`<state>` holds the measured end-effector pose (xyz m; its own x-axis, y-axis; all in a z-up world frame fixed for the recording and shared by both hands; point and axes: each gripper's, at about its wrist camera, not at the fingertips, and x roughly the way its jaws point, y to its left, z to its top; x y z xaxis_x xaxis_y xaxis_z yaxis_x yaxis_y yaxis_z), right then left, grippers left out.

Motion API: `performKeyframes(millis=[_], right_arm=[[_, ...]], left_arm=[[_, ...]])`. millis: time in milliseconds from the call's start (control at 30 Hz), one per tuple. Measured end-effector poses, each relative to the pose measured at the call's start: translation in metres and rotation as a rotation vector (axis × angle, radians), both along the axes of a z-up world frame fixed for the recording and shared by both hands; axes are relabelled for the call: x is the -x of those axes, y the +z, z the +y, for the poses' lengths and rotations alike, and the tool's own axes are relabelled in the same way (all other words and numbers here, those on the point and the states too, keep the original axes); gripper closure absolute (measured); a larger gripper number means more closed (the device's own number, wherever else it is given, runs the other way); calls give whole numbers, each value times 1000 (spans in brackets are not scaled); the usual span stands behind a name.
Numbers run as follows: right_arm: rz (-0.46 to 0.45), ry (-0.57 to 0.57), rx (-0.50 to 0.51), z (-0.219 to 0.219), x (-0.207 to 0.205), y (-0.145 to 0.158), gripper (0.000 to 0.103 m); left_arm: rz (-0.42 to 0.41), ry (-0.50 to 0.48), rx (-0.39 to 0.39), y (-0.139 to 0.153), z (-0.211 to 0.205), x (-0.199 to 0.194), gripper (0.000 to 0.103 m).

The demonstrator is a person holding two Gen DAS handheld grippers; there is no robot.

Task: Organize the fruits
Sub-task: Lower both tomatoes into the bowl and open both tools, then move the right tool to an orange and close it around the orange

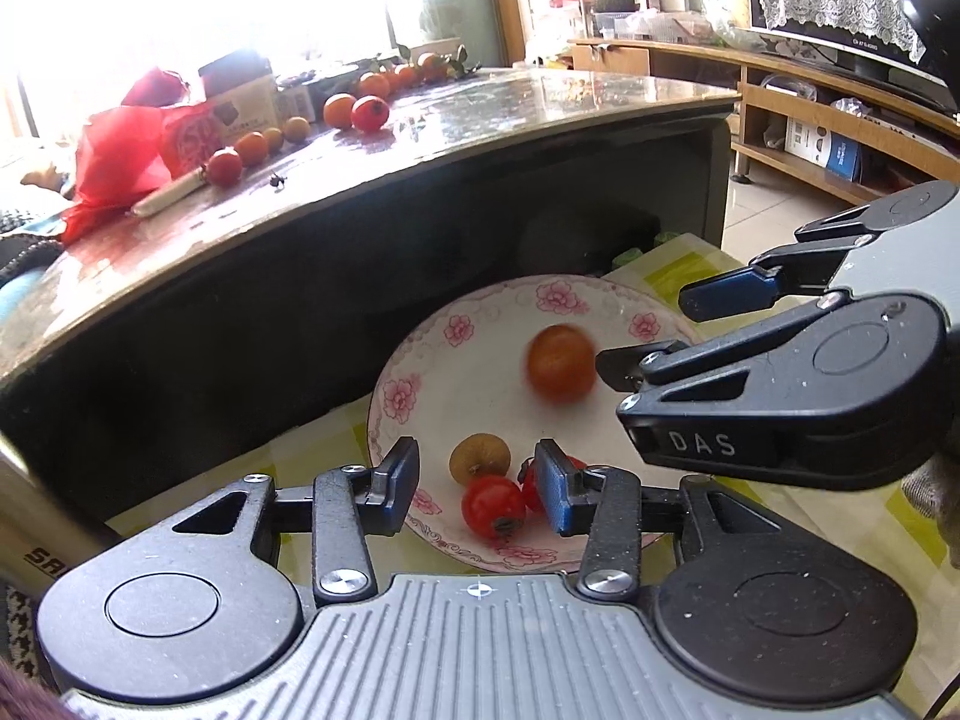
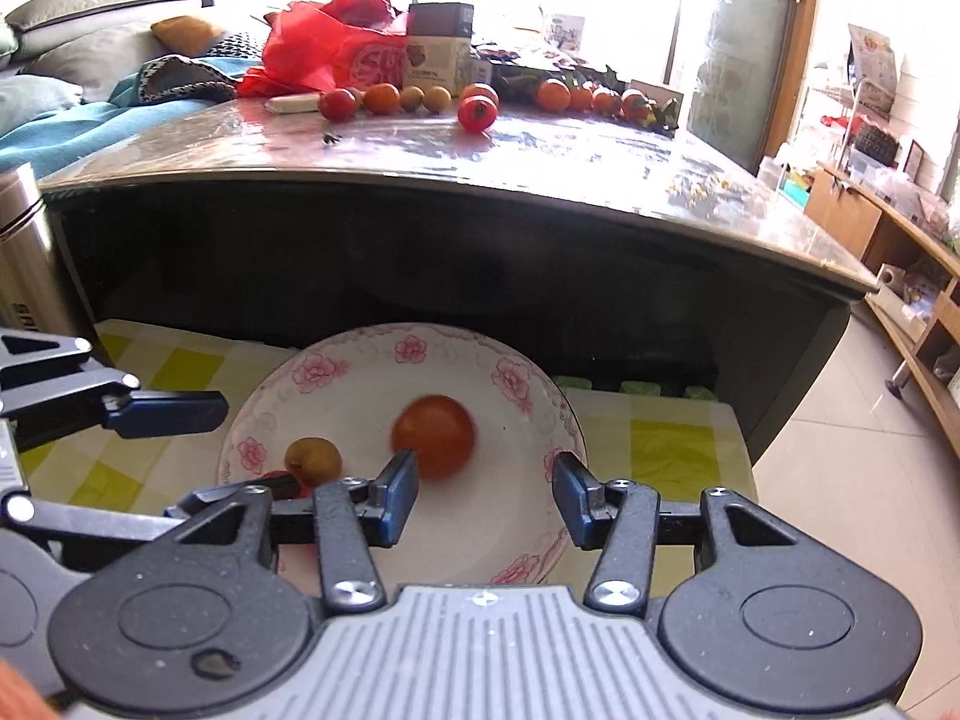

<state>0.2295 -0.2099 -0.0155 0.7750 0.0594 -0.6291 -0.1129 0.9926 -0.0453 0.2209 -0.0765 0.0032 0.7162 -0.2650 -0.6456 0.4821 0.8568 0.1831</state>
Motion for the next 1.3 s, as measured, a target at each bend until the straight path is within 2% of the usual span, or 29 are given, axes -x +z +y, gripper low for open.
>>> performKeyframes(millis=[233, 433, 800, 933, 1033, 1300], right_arm=[[-22, -8, 5, -7, 21, 11, 49], [6, 18, -10, -10, 51, 13, 49], [105, 140, -3, 12, 112, -15, 49], [123, 184, 26, 25, 115, -29, 49], [129, 192, 42, 31, 109, -39, 49], [132, 206, -3, 35, 93, -55, 49]], left_arm=[[-8, 19, 10, 9, 13, 9, 50], [14, 24, 33, 13, 32, 30, 49], [98, -17, 77, -2, 66, 86, 45], [137, -30, 105, -17, 75, 96, 43], [160, -36, 87, -29, 78, 94, 43], [184, -53, 102, -43, 83, 89, 43]])
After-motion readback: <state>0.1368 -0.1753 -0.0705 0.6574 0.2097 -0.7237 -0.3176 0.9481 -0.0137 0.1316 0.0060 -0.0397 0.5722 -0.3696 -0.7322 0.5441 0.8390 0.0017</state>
